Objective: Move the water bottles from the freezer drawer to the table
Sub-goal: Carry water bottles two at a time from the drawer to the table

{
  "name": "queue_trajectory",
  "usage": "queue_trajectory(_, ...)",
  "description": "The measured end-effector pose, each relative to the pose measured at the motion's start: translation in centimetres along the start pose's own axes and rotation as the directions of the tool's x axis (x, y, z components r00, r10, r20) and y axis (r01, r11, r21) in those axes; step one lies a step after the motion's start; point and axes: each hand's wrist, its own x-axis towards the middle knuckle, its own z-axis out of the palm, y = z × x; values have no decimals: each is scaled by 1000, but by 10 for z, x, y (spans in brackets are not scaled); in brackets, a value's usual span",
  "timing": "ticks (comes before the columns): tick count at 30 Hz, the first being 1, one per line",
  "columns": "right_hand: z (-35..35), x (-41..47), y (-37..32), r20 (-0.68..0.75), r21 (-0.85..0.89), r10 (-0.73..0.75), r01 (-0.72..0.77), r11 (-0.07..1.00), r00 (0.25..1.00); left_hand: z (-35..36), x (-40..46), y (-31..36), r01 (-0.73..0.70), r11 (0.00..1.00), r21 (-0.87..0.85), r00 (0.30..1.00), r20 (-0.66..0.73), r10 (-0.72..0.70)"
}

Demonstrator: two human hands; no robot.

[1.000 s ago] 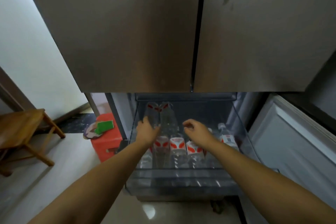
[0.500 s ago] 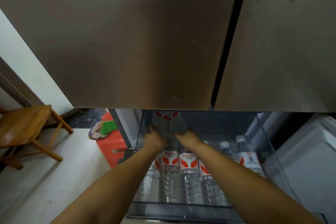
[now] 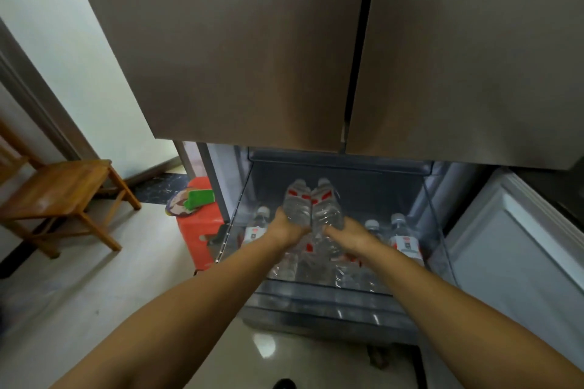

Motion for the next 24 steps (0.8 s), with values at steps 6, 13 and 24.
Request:
queue_trajectory(6,-31,-46,22,88,-35,66,-63,997,994,25,-30,-9,-95,967,237,963,266,30)
queue_trajectory(13,-45,-41,34,320,-275,227,-139,951,920,16,-25,-2,-26,927,374,923,364,-121)
queue_trajectory(24,-21,6,31,2,30,264,-264,964,965,24,21,3,233,972,29,939,253,-233)
